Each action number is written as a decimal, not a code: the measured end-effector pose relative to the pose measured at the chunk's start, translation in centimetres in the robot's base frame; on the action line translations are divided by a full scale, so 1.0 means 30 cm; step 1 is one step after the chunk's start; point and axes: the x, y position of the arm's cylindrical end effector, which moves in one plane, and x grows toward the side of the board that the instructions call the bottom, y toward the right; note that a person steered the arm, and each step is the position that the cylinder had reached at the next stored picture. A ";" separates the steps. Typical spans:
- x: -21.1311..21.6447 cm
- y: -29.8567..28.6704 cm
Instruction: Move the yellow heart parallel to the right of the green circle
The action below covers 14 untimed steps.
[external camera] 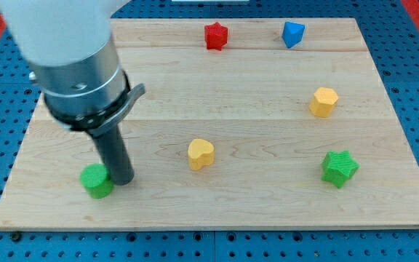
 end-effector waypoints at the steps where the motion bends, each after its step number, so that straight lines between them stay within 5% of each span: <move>1: -0.069 -0.081; 3: -0.285 0.218; 5: -0.156 0.373; 6: -0.261 0.365; 8: 0.025 0.506; 10: -0.050 0.685; 11: 0.201 0.803; 14: 0.206 0.552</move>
